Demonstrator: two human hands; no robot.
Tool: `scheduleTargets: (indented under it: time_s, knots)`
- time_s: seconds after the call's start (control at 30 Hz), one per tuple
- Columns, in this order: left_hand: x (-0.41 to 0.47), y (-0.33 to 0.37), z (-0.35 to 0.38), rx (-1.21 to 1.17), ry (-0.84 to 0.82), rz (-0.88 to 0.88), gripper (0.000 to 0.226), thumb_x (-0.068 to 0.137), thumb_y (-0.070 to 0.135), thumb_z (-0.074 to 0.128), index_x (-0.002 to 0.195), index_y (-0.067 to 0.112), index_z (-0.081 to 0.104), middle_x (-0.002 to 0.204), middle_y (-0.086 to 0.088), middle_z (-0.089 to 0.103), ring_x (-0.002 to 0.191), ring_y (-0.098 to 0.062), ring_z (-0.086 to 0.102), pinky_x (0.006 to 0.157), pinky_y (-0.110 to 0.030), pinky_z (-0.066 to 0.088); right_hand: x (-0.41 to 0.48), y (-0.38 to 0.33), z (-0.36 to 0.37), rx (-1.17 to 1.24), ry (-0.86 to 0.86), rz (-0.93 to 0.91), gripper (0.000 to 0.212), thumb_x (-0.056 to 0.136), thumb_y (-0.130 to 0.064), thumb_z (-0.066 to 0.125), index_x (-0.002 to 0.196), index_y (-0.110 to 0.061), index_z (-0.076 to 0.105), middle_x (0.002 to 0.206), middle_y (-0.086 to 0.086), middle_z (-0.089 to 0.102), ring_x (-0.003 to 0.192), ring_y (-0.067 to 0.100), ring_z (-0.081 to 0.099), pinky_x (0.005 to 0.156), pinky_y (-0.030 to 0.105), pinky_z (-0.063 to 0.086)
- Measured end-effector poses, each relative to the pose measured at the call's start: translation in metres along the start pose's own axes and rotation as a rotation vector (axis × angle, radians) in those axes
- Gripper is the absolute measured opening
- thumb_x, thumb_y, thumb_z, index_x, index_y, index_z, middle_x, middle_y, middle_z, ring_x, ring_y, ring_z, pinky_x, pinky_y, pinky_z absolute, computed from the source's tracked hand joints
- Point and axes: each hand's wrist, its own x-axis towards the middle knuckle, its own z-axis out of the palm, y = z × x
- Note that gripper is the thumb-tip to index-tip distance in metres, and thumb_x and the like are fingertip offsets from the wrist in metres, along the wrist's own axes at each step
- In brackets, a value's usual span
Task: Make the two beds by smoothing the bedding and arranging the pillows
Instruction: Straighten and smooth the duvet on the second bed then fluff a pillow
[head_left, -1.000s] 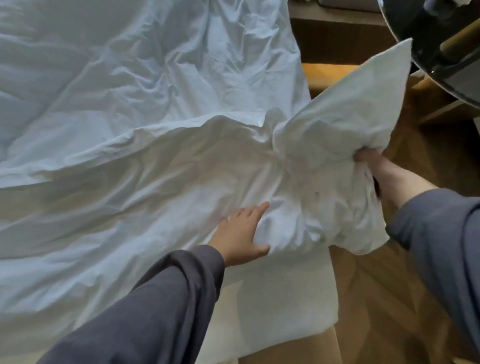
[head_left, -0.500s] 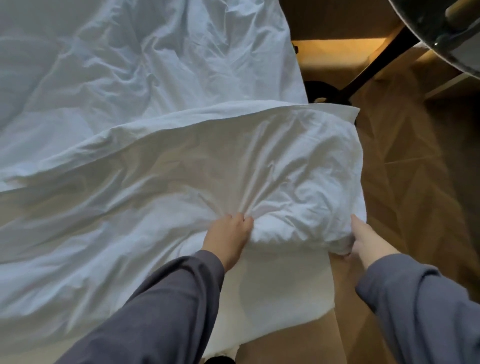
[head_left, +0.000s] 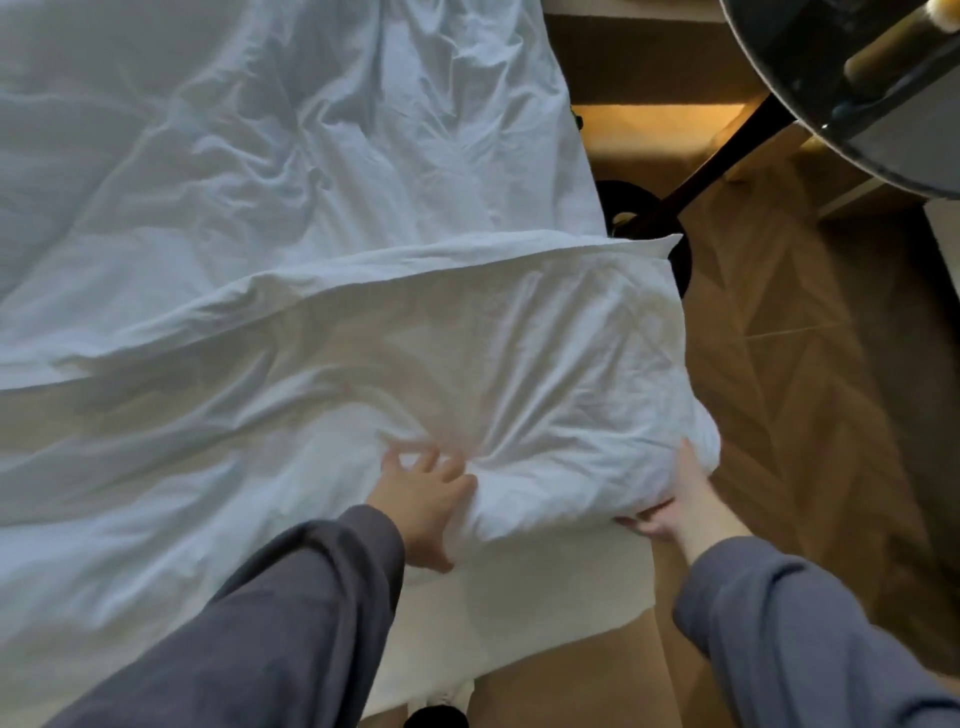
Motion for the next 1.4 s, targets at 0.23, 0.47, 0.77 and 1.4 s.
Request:
scheduleTargets:
  time_s: [0.23,0.47,0.77,1.4]
  knots:
    - [-0.03,-0.006,0.066,0.097,0.15,-0.352,0.102,0.087,0.037,0.061,0.15,0.023,-0.019,0.158,-0.018,-0.015,0.143,-0.047,0.001,0.103,-0.066,0.024,0.006,0.05,0.027,0.057,0.317,-0.419,0.065,0.089,-0.028,0.07,0.142,-0.004,0.041,0.135,0.012,0.055,0.118,0.033,0.056,0.101,0.042,0.047]
    - [-0.077,-0.044,0.094,-0.061,0.143,-0.245,0.082,0.081,0.055,0.044,0.15,0.02,0.016,0.16,-0.012,0.016,0.145,-0.037,0.019,0.105,-0.06,0.032,-0.02,0.073,0.035,-0.591,0.45,-0.359,0.091,0.094,-0.046,0.056,0.155,-0.009,-0.001,0.157,0.023,0.015,0.14,0.043,0.026,0.114,0.052,0.027]
    - [-0.116,-0.201,0.01,-0.354,0.751,-0.705,0.07,0.085,0.012,0.06,0.146,0.021,0.025,0.156,-0.008,0.013,0.102,-0.041,0.056,0.069,-0.043,0.045,-0.111,0.091,0.222,-1.389,0.028,-1.319,0.088,0.086,-0.015,0.053,0.154,-0.036,0.0,0.133,0.008,0.043,0.112,0.032,0.05,0.081,0.042,0.046]
    - [-0.12,-0.364,0.023,-0.447,0.536,-0.699,0.081,0.096,0.059,0.034,0.153,0.027,-0.014,0.158,-0.004,-0.028,0.148,-0.032,-0.014,0.115,-0.062,0.003,-0.11,0.121,0.392,-1.682,0.045,-1.324,0.074,0.095,-0.061,0.037,0.152,-0.043,-0.008,0.16,0.004,-0.025,0.146,0.039,-0.017,0.105,0.074,0.002]
